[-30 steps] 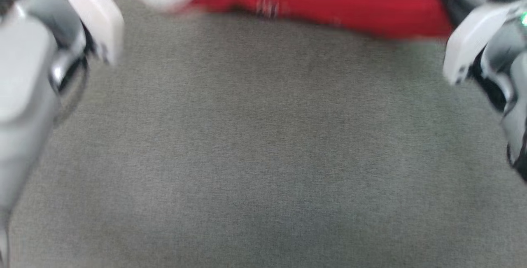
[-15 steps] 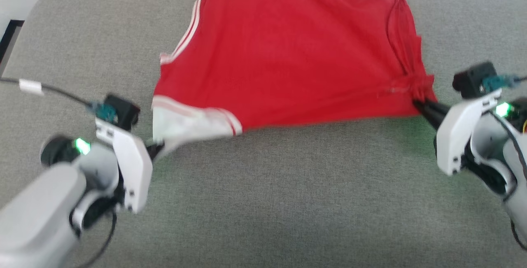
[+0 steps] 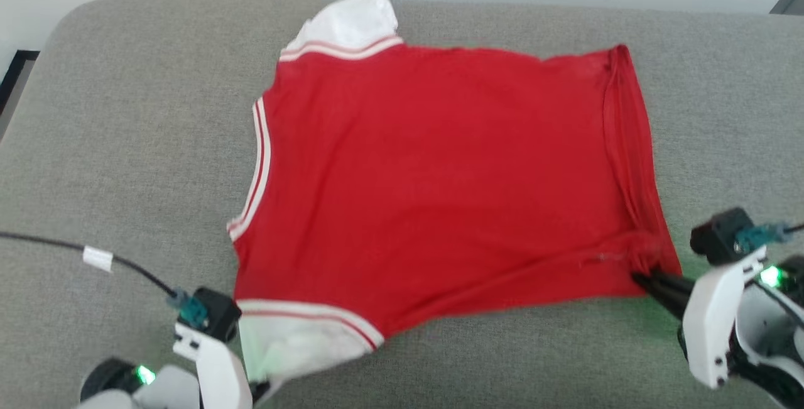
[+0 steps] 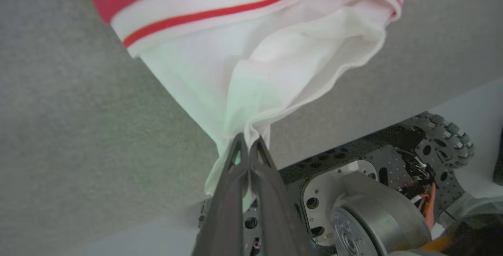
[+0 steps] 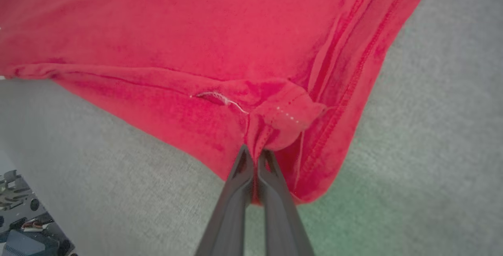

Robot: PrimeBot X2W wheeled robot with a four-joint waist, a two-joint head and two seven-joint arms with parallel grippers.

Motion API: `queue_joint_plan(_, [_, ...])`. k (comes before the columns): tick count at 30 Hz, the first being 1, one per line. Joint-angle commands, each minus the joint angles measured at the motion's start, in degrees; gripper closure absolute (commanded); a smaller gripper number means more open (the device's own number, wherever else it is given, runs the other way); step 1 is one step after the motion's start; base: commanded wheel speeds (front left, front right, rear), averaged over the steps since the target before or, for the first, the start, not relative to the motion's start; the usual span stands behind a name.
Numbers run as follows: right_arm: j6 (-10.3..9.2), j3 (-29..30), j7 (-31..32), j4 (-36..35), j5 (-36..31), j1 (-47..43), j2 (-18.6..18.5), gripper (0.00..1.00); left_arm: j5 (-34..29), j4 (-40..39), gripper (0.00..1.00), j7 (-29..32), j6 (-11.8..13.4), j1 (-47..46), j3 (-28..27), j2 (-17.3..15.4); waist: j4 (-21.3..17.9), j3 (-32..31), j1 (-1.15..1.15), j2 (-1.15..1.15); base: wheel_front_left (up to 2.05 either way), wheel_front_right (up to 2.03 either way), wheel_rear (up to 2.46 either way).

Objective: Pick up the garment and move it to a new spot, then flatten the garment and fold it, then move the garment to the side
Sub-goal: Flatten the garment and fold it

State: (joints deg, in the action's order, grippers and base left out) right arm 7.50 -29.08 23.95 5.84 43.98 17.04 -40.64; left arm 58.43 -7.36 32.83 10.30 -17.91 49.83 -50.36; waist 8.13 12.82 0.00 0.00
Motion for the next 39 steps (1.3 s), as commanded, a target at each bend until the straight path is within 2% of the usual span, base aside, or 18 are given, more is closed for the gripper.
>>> queue_joint_plan(1, [-0.02, 0.6, 0.9, -1.3, 0.5, -2.0, -0.7, 1.0, 1.1, -1.3, 1.0, 0.5, 1.0, 1.6, 0.3, -0.5, -0.1, -0.2, 0.0, 0.0, 0.0, 0.0, 0.0])
queue_joint_plan(9, [-0.02, 5.5, 2.2, -7.4, 1.4, -10.8, -0.6, 1.0, 2.5, -5.8, 1.0, 0.8, 4.5, 4.9, -0.5, -3.8, -0.6, -0.7, 0.0, 0.0, 0.0, 0.0, 0.0])
queue_joint_plan(17, [-0.02, 12.6, 2.5, -12.5, -1.1, -14.2, 2.3, 1.0, -1.7, -9.0, 1.0, 0.6, 4.5, -1.5, -4.6, -9.2, -1.8, -0.5, 0.0, 0.0, 0.0, 0.0, 0.0])
queue_joint_plan(21, [-0.02, 16.2, 3.9, -14.3, -3.2, -13.6, 4.8, 1.0, -4.9, -7.7, 1.0, 0.2, 2.1, -7.1, -6.6, -10.8, -2.5, 0.2, 0.0, 0.0, 0.0, 0.0, 0.0])
queue_joint_plan(25, [-0.02, 19.6, 5.8, -14.6, -6.4, -10.4, 8.5, 1.0, -9.2, -2.5, 1.0, 0.4, -3.2, -15.4, -7.0, -9.2, -3.4, 1.8, 0.0, 0.0, 0.0, 0.0, 0.0])
queue_joint_plan(27, [-0.02, 20.2, 6.4, -14.3, -7.7, -8.5, 9.8, 1.0, -10.8, 0.7, 1.0, 0.0, -5.6, -19.0, -6.8, -7.3, -3.8, 2.7, 0.0, 0.0, 0.0, 0.0, 0.0])
queue_joint_plan(28, [-0.02, 20.2, 6.4, -14.3, -7.7, -8.5, 9.8, 1.0, -10.8, 0.7, 1.0, 0.0, -5.6, -19.0, -6.8, -7.3, -3.8, 2.7, 0.0, 0.0, 0.0, 0.0, 0.0])
queue_joint_plan(29, [-0.02, 20.5, 6.8, -13.8, -8.4, -7.4, 10.5, 1.0, -11.9, 2.5, 1.0, 0.0, -6.9, -20.5, -6.4, -6.4, -4.0, 3.1, 0.0, 0.0, 0.0, 0.0, 0.0])
queue_joint_plan(36, [-0.02, 20.7, 8.8, -8.1, -12.4, 0.7, 14.0, 1.0, -18.0, 16.7, 1.0, -2.5, -14.4, -31.2, -3.4, 1.1, -5.2, 6.2, 0.0, 0.0, 0.0, 0.0, 0.0])
queue_joint_plan(39, [-0.02, 19.6, 9.4, -5.6, -13.6, 3.6, 15.0, 1.0, -19.4, 23.2, 1.0, -4.3, -16.1, -34.6, -1.8, 4.2, -5.5, 7.4, 0.0, 0.0, 0.0, 0.0, 0.0])
